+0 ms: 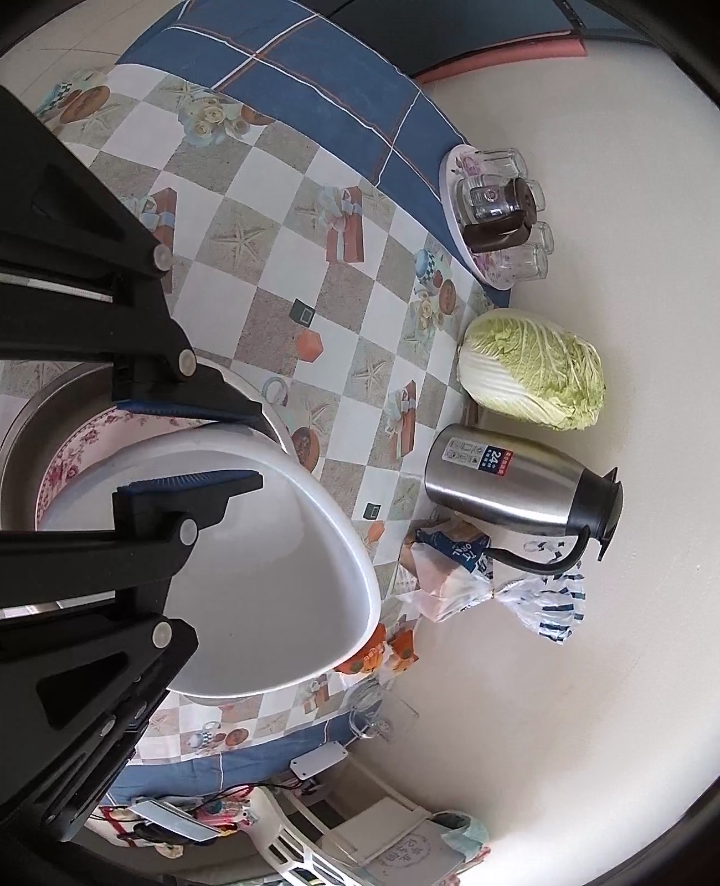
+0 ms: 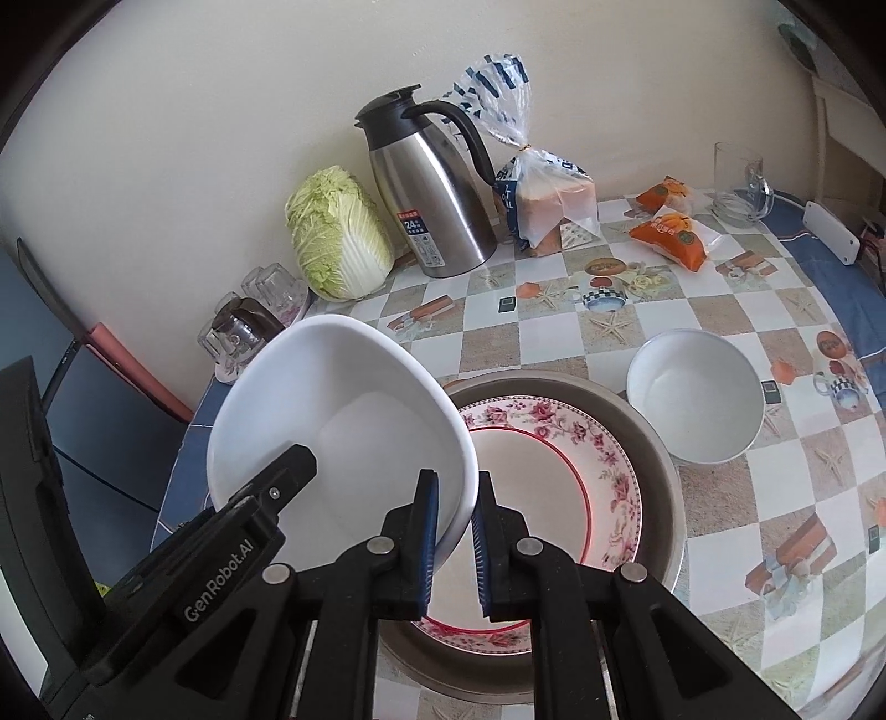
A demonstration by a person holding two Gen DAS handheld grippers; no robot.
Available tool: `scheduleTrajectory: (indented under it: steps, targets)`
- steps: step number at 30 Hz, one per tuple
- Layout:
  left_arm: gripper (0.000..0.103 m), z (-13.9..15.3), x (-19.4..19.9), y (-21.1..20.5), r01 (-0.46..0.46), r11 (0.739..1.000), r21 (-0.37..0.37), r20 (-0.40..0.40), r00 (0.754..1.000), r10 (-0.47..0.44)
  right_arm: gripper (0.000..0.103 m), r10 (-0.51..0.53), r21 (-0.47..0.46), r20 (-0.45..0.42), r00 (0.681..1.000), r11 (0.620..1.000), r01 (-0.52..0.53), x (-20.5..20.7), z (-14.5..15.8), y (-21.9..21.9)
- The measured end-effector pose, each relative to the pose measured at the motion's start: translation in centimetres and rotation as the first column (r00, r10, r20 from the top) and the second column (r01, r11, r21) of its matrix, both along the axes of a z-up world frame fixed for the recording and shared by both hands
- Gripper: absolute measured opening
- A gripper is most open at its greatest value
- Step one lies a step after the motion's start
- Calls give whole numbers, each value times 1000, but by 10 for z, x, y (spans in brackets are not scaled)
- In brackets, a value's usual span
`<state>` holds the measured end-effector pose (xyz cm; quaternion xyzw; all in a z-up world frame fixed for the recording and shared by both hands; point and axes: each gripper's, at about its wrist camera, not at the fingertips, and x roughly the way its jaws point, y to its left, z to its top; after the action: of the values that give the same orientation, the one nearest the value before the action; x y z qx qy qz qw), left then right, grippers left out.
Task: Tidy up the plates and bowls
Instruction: 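Lift the white square bowl with both grippers and carry it over the basin, then lower the white square bowl into the strawberry bowl with both grippers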
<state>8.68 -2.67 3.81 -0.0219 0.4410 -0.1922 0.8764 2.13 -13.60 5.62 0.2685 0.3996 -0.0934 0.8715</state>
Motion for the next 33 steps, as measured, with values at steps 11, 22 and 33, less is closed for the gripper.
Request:
scheduleTrajectory:
  steps: [11, 22, 33]
  targets:
    - [18, -5, -10, -32, 61, 996, 66, -5, 998, -61, 13, -41, 81, -4, 999, 996, 41, -21, -18, -26]
    - [18, -12, -15, -49, 100, 990, 95, -28, 995, -98, 13, -71, 103, -33, 997, 992, 74, -29, -24, -41]
    - [18, -22, -13, -50, 113, 988, 107, -72, 992, -105, 13, -68, 94, -63, 996, 993, 74, -27, -32, -42]
